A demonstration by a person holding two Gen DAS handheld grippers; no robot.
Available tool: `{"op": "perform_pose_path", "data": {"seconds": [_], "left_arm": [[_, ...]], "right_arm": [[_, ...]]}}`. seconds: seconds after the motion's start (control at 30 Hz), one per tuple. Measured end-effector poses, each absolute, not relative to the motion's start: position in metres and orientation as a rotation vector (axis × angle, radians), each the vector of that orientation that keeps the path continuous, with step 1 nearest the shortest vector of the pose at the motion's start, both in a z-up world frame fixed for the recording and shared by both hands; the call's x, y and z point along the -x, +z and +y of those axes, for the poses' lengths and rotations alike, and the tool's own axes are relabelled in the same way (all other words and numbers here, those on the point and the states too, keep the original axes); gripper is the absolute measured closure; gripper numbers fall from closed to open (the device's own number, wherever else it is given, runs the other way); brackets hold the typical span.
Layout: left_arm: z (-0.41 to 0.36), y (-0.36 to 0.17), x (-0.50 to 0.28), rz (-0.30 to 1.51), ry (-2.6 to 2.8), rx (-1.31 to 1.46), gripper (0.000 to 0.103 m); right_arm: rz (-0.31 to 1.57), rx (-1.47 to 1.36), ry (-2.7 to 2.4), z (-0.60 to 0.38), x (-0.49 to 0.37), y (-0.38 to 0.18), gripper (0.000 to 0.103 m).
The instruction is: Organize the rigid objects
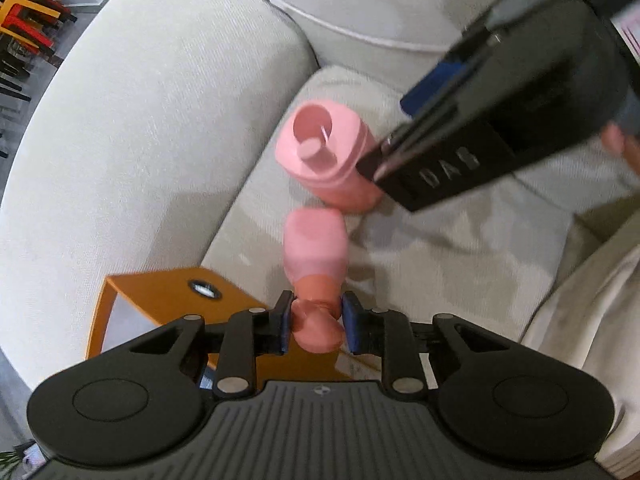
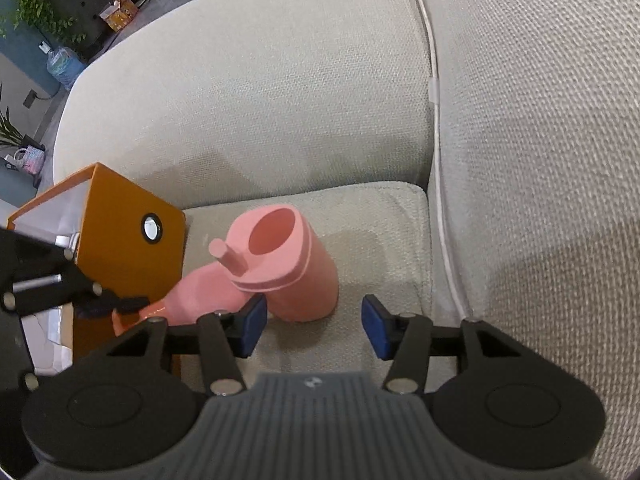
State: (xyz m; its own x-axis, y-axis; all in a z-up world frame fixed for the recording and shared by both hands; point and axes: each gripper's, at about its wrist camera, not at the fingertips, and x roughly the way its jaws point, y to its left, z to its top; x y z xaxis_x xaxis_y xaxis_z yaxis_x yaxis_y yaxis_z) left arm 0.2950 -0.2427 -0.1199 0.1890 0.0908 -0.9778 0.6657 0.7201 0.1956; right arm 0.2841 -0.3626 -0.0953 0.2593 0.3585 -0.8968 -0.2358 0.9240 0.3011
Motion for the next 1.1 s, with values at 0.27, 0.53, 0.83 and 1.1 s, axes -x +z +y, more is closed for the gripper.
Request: {"op": "perform_pose_path", "data": {"seconds": [0.27,0.53,0.83,1.1], "left_arm": [[-0.228,-0.110,-0.322,1.257,-0.465,-0.475,0.076],[-0.232,-0.108,-0.313,1.169,-0.493,-0.538,0.075],[-0.231,-0.112,-0.314,1.102,-0.462,-0.565,0.075],[-0.220,-0.114,-0.301,1.114,-0.447,-0.489,0.055]], "right_arm": [[1.120,-0.145,0.460,-0.363,-0.281,-0.087,0.043],[1.093,-0.204,0.480,-0.367,-0.282,-0.094,0.043],[1.069,-0.194,0.464,-0.364,-0.282,-0.090,0.058],[1.071,-0.165,0.470,-0.358,-0.282,-0.091,0.058]]}}
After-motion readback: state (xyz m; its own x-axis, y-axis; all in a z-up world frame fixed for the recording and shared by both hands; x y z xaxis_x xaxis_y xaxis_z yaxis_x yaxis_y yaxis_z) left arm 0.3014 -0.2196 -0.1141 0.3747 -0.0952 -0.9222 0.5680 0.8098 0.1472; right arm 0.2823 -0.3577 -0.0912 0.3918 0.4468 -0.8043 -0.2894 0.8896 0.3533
